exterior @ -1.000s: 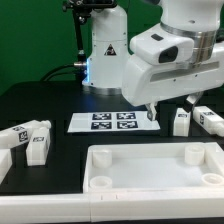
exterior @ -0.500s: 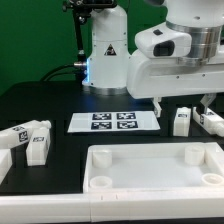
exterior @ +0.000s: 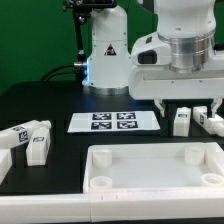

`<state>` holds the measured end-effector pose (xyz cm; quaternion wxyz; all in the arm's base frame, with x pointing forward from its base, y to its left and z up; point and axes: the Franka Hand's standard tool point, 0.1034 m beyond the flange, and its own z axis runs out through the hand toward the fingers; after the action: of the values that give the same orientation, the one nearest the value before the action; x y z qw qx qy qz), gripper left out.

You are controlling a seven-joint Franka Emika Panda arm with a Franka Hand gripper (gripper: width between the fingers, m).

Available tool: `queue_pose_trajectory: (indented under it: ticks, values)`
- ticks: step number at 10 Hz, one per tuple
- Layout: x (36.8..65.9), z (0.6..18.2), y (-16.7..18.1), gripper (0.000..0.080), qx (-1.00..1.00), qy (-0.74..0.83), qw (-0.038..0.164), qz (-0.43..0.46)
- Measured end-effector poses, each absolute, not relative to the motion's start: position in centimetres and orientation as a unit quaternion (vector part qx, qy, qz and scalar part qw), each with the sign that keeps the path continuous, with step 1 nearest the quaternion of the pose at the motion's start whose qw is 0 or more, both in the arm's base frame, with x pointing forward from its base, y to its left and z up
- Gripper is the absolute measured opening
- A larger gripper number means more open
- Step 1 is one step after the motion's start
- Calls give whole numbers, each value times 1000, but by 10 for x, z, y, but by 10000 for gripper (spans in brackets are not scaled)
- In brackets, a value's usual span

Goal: Assemble desk

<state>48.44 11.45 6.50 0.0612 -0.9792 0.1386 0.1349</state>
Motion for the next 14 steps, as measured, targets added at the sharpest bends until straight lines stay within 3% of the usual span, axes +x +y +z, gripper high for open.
queue_pose_trajectory:
  ticks: [2, 4, 7, 10, 14]
  values:
    - [472, 59, 115, 649, -964, 176, 89, 180]
    - [454, 51, 118, 649, -940, 175, 98, 275]
    - [451, 49, 115, 649, -914, 160, 107, 358]
    - [430, 31, 125, 649, -870, 145, 119, 455]
    - [429, 26, 129, 649, -873, 143, 118, 452]
